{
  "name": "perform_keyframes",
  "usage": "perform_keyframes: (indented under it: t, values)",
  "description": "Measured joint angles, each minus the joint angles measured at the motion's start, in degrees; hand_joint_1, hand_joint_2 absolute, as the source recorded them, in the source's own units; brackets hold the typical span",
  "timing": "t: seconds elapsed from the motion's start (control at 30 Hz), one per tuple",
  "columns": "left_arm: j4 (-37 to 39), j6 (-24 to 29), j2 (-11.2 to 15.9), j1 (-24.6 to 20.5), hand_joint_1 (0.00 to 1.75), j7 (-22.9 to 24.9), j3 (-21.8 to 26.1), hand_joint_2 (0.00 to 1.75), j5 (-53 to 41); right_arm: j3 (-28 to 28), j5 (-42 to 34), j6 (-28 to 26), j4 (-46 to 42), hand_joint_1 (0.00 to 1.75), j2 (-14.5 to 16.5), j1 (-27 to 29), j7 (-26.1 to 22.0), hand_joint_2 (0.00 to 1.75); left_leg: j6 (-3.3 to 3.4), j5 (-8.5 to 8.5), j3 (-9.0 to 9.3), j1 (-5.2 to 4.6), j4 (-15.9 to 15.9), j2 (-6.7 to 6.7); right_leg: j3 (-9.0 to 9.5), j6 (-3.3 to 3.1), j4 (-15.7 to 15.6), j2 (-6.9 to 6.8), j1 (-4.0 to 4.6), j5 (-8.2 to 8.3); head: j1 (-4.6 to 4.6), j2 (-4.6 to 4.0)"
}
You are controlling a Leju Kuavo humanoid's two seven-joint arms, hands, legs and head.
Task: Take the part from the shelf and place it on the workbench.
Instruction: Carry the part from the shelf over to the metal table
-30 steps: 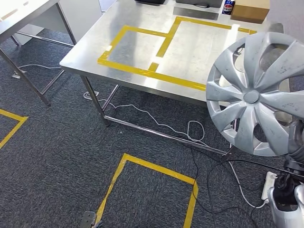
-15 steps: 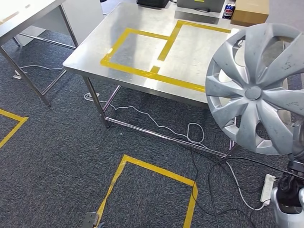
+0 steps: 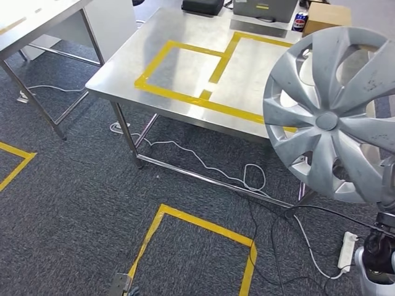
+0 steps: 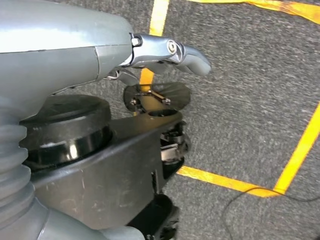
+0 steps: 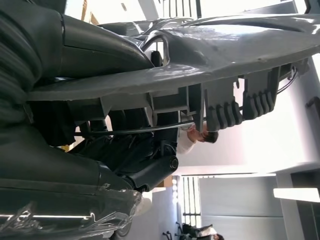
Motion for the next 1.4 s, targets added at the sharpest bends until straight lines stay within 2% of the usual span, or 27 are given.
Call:
perform_keyframes:
  t: [0.07, 0.1, 0.2, 0.27, 0.33, 0.4, 0.43, 0.5, 0.57, 0.6, 0.63, 0.73, 0.77, 0.8, 0.9, 0.93, 1.0, 1.03, 1.07, 1.1, 1.13, 1.17, 1.2, 1.27, 1.3, 1.33, 1.4]
  values:
    - [0.0, -0.02, -0.05, -0.01, 0.0, 0.1, 0.0, 1.75, 0.0, 0.0, 0.06, 0.0, -0.1, 1.75, 0.0, 0.33, 0.03, 1.75, -0.13, -0.14, 0.14, 0.03, 0.04, 0.05, -3.57, 0.15, 5.84, -0.11, 0.04, -1.95, 0.04, 0.01]
    - [0.0, -0.02, -0.06, 0.02, 0.0, 0.17, 0.0, 1.75, 0.0, 0.01, 0.07, 0.0, -0.11, 1.75, 0.0, 0.49, 0.05, 1.75, -0.3, -0.2, 0.21, 0.1, 0.1, 0.04, -4.01, 0.25, 5.87, -0.18, 0.01, -1.33, 0.07, 0.01]
    - [0.0, -0.02, -0.09, 0.04, 0.0, 0.31, 0.0, 1.75, 0.02, 0.01, 0.06, -0.01, -0.22, 1.75, 0.01, 0.6, 0.08, 1.75, -1.37, -0.67, 0.4, 0.47, 0.71, -0.01, -0.24, 0.65, -4.02, -0.49, -0.17, 4.69, 0.06, 0.01]
    - [0.0, -0.13, -0.03, 0.01, 0.0, 0.41, 0.01, 1.75, 0.16, 0.02, 0.05, -0.03, -0.28, 1.75, 0.01, 0.58, 0.07, 1.75, -2.36, -1.14, 0.41, 0.52, 1.14, 0.02, 1.24, -0.14, -7.85, -0.68, 0.03, 6.04, 0.19, 0.01]
    - [0.0, -0.36, 0.03, 0.04, 0.0, 0.5, 0.03, 1.75, 0.38, 0.0, 0.04, -0.05, -0.34, 1.75, 0.01, 0.71, 0.07, 1.75, -3.2, -1.26, 0.53, 0.53, 1.33, 0.12, 1.13, -1.67, -7.83, -0.56, 0.25, 5.95, 0.19, 0.01]
    - [0.0, -0.61, 0.04, 0.02, 0.0, 0.53, 0.05, 1.75, 0.54, -0.08, 0.04, -0.07, -0.38, 1.75, 0.0, 0.82, 0.09, 1.75, -3.75, -1.52, 0.44, 0.67, 2.11, 0.22, 1.58, -2.59, -7.79, -0.23, 0.25, 6.15, -0.01, 0.01]
    - [0.0, -0.72, 0.03, -0.03, 0.0, 0.53, 0.06, 1.75, 0.57, -0.12, 0.04, -0.06, -0.38, 1.75, 0.0, 0.75, 0.1, 1.75, -3.91, -2.14, -0.31, 0.72, 3.62, 0.25, 2.03, -2.9, -7.79, -0.09, 0.26, 6.03, -0.09, 0.01]
    - [0.0, -0.92, 0.03, -0.06, 0.0, 0.55, 0.07, 1.75, 0.59, -0.17, 0.01, -0.01, -0.38, 1.75, 0.0, 0.62, 0.1, 1.75, -4.13, -4.31, -3.95, 0.71, 9.86, 0.27, 2.76, -3.34, -7.81, 0.02, 0.37, 5.45, -0.21, 0.01]
    - [0.0, -1.03, 0.06, 0.04, 0.0, 0.62, 0.08, 1.75, 0.59, -0.16, -0.02, 0.06, -0.29, 1.75, 0.0, 0.59, 0.11, 1.75, -4.07, -5.98, -8.45, 0.65, 16.07, 0.26, 3.65, -3.59, -7.81, 0.11, 0.57, 4.52, -0.25, 0.01]
    - [0.0, -1.04, 0.08, 0.09, 0.0, 0.66, 0.09, 1.75, 0.59, -0.15, -0.02, 0.09, -0.23, 1.75, 0.0, 0.59, 0.13, 1.75, -3.91, -5.88, -9.69, 0.59, 16.92, 0.26, 4.29, -3.59, -7.82, 0.17, 0.65, 3.93, -0.25, 0.01]
    - [0.0, -1.04, 0.1, 0.11, 0.0, 0.68, 0.1, 1.75, 0.59, -0.15, -0.02, 0.11, -0.19, 1.75, 0.0, 0.58, 0.14, 1.75, -3.68, -5.01, -9.91, 0.5, 15.89, 0.26, 5.08, -3.52, -7.82, 0.23, 0.69, 3.29, -0.25, 0.01]
    - [0.0, -1.05, 0.14, 0.17, 0.0, 0.7, 0.11, 1.75, 0.59, -0.14, -0.05, 0.16, -0.1, 1.75, 0.01, 0.34, 0.16, 1.75, -2.74, 1.22, -7.08, 0.04, 6.64, 0.29, 7.57, -3.09, -8.03, 0.37, 0.75, 1.12, -0.33, 0.01]
    - [0.0, -1.05, 0.13, 0.18, 0.0, 0.74, 0.11, 1.75, 0.59, -0.14, -0.08, 0.21, -0.05, 1.75, 0.01, 0.14, 0.16, 1.75, -2.48, 2.53, -6.16, -0.12, 4.24, 0.31, 8.17, -2.81, -8.4, 0.45, 0.81, 0.46, -0.39, 0.01]
    - [0.0, -1.04, 0.12, 0.21, 0.0, 0.78, 0.11, 1.75, 0.59, -0.13, -0.1, 0.25, 0.02, 1.75, 0.01, -0.05, 0.16, 1.75, -2.2, 2.95, -5.49, -0.22, 2.7, 0.3, 8.96, -2.44, -8.73, 0.53, 0.88, 0.17, -0.52, 0.01]
    - [0.0, -1.05, 0.04, 0.19, 0.0, 0.85, 0.13, 1.75, 0.61, -0.11, -0.06, 0.34, 0.13, 1.75, 0.0, -0.47, 0.21, 1.75, -1.19, 0.8, -3.4, -0.14, 1.5, 0.18, 9.88, -1.53, -7.82, 0.51, 0.98, 1.43, -0.54, 0.0]
    - [0.0, -1.05, 0.02, 0.16, 0.0, 0.85, 0.13, 1.75, 0.61, -0.11, -0.02, 0.38, 0.16, 1.75, -0.01, -0.62, 0.21, 1.75, -0.82, 0.15, -2.48, -0.13, 1.34, 0.14, 8.43, -1.55, -5.23, 0.35, 1.01, 2.35, -0.43, -0.01]
    - [0.0, -1.04, -0.02, 0.18, 0.0, 0.84, 0.13, 1.75, 0.61, -0.09, -0.03, 0.44, 0.27, 1.75, -0.02, -0.77, 0.16, 1.75, -0.26, -1.37, -0.51, -0.25, 1.16, 0.03, 3.08, -1.85, 2.59, 0.02, 1.25, 2.49, -0.1, -0.02]
    - [0.0, -1.04, -0.02, 0.24, 0.0, 0.84, 0.13, 1.75, 0.61, -0.09, -0.05, 0.45, 0.37, 1.75, -0.02, -0.69, 0.15, 1.75, -0.04, -2.36, 0.55, -0.37, 1.16, 0.0, -0.12, -1.96, 6.06, -0.02, 1.4, 0.97, -0.04, -0.01]
    - [0.0, -1.04, -0.02, 0.33, 0.0, 0.85, 0.14, 1.75, 0.61, -0.08, -0.08, 0.46, 0.49, 1.75, -0.02, -0.52, 0.15, 1.75, 0.12, -3.43, 1.77, -0.51, 1.15, -0.05, -2.88, -2.0, 7.99, -0.02, 1.54, -1.5, 0.09, -0.01]
    - [0.0, -1.04, -0.01, 0.44, 0.0, 0.85, 0.14, 1.75, 0.61, -0.07, -0.08, 0.48, 0.64, 1.75, -0.02, -0.35, 0.17, 1.75, 0.23, -4.58, 3.23, -0.67, 1.15, -0.14, -4.99, -1.99, 8.4, -0.03, 1.62, -4.06, 0.12, -0.01]
    - [0.0, -1.04, 0.01, 0.52, 0.0, 0.86, 0.15, 1.75, 0.61, -0.07, -0.07, 0.48, 0.78, 1.75, -0.02, -0.23, 0.2, 1.75, 0.32, -5.86, 4.96, -0.82, 1.14, -0.23, -6.51, -1.98, 7.4, -0.04, 1.64, -5.64, 0.19, -0.02]
    - [0.0, -1.04, 0.02, 0.59, 0.0, 0.86, 0.15, 1.75, 0.61, -0.07, -0.07, 0.48, 0.91, 1.75, -0.02, -0.18, 0.21, 1.75, 0.34, -7.21, 6.82, -0.95, 1.12, -0.3, -7.47, -2.02, 5.27, -0.07, 1.64, -5.11, 0.22, -0.02]
    - [0.01, -1.04, 0.04, 0.68, 0.0, 0.86, 0.15, 1.75, 0.62, -0.07, -0.08, 0.48, 1.07, 1.75, -0.02, -0.18, 0.21, 1.75, 0.32, -8.61, 8.47, -1.04, 1.03, -0.34, -8.05, -2.09, 2.21, -0.24, 1.64, -1.58, 0.3, -0.02]
    - [0.02, -1.04, 0.1, 0.74, 0.0, 0.88, 0.16, 1.75, 0.62, -0.07, -0.16, 0.47, 1.38, 1.75, -0.01, -0.18, 0.2, 1.75, 0.05, -11.23, 11.02, -1.22, 0.9, -0.34, -8.73, -2.41, -4.33, -0.84, 1.88, 9.68, 0.45, -0.05]
    - [0.02, -1.03, 0.11, 0.75, 0.0, 0.91, 0.17, 1.75, 0.61, -0.06, -0.19, 0.48, 1.45, 1.75, 0.0, -0.18, 0.2, 1.75, -0.19, -12.09, 11.93, -1.21, 0.55, -0.33, -8.74, -2.66, -6.32, -1.0, 2.06, 13.62, 0.38, -0.06]
    - [0.02, -1.03, 0.1, 0.65, 0.0, 0.93, 0.18, 1.75, 0.57, -0.08, -0.17, 0.49, 1.46, 1.75, -0.01, -0.26, 0.22, 1.75, -0.46, -12.48, 12.73, -1.16, 0.32, -0.28, -8.6, -2.98, -7.3, -1.01, 2.32, 14.93, 0.35, -0.07]
    - [0.02, -1.05, -0.02, 0.27, 0.0, 0.97, 0.19, 1.75, 0.51, -0.16, -0.03, 0.55, 1.39, 1.75, -0.06, -0.64, 0.16, 1.75, -1.15, -11.3, 12.6, -1.0, 1.84, -0.18, -7.22, -3.75, -7.46, -0.6, 2.38, 13.37, 0.16, -0.06]
